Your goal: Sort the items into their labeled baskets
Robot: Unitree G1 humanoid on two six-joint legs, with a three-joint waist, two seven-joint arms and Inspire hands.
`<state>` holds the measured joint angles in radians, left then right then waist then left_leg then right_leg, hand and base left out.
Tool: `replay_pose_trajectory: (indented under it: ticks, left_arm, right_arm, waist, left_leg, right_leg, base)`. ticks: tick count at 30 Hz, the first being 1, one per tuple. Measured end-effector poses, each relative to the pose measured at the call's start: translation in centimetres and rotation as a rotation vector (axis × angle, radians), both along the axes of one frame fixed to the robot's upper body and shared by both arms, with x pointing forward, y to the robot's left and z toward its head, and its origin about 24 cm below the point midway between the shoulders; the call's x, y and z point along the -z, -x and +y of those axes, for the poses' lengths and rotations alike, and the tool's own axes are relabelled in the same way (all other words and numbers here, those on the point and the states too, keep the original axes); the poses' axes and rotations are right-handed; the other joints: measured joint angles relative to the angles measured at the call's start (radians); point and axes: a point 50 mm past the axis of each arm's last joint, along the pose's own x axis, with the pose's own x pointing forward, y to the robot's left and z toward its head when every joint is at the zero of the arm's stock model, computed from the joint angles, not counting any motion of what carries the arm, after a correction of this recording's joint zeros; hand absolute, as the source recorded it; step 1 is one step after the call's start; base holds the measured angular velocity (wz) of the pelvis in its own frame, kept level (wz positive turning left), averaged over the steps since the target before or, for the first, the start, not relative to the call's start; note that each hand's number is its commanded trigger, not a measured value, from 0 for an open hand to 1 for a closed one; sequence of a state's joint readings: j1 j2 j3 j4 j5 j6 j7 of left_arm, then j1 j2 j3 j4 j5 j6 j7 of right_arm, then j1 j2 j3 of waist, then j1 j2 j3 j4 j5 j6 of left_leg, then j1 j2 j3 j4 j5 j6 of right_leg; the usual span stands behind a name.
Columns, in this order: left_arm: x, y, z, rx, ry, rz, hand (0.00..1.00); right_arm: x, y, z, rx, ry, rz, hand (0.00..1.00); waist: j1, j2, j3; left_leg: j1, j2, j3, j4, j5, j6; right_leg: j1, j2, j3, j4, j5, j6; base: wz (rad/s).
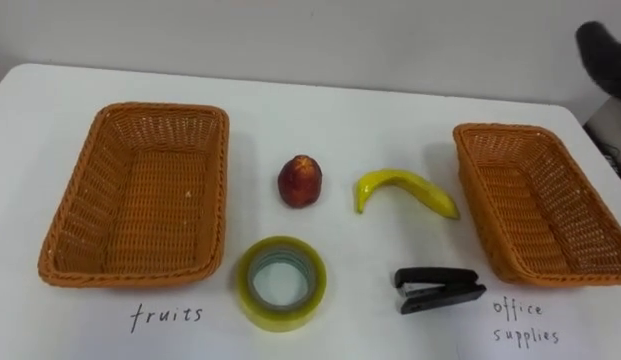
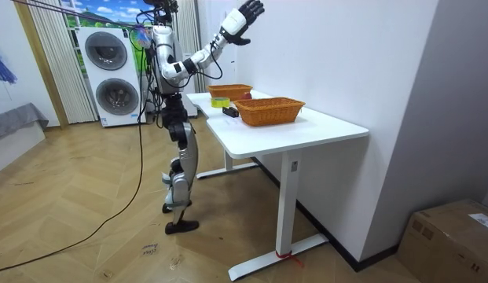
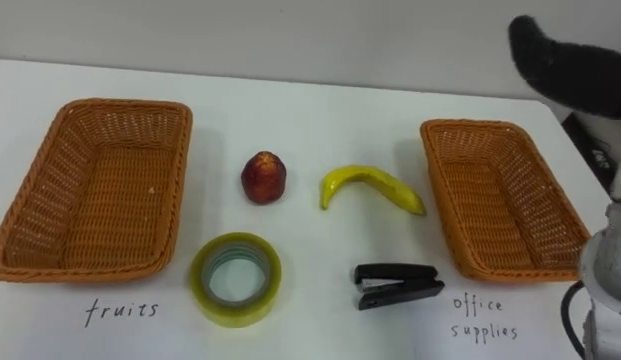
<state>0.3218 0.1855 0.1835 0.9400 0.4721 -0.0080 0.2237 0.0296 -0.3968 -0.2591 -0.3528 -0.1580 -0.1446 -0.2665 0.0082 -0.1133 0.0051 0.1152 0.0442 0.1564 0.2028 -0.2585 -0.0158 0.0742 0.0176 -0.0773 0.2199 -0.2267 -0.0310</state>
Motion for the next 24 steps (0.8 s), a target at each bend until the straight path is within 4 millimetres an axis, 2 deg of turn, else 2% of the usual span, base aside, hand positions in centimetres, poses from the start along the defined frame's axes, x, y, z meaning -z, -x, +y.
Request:
replay_pose_trajectory:
  ticks: [5,12,18,24]
  left_arm:
    - [0.0,0.0,0.0,-0.001,0.002,0.003,0.0]
    - [-0.1,-0.4,0.4,0.0,0.005,0.002,0.0]
    - [0.1,0.0,0.3,-0.005,0.009,0.022,0.0]
    - [0.1,0.2,0.4,-0.014,0.003,0.039,0.0]
  right_arm:
    - [1.5,-0.3,0.3,-0.064,0.025,0.151,0.0]
    - [3.4,-0.7,1.5,-0.202,0.102,0.364,0.0]
    - [4.6,-1.0,1.9,-0.267,0.175,0.506,0.0]
    - [5.2,-1.0,1.9,-0.274,0.242,0.598,0.0]
  waist:
    - [0.003,0.001,-0.0011]
    - [0.018,-0.013,-0.0101]
    - [0.027,-0.022,-0.0078]
    - [0.026,-0.019,-0.0049]
  left_leg:
    - [-0.001,0.0,-0.005,-0.001,0.0,0.0]
    - [-0.002,0.0,0.001,-0.002,0.0,0.0]
    - [0.0,0.002,0.001,0.0,0.0,0.0]
    - [-0.008,0.001,0.002,0.001,0.001,0.002]
  right_leg:
    - [0.0,-0.001,-0.005,-0.001,0.0,0.0]
    - [-0.003,0.0,-0.002,0.0,0.001,-0.001]
    - [0.012,0.0,-0.007,-0.015,0.013,0.0]
    - [0.011,-0.001,-0.008,-0.018,0.02,0.002]
  base:
    - [0.02]
    - [-0.01]
    - [0.0]
    - [0.0]
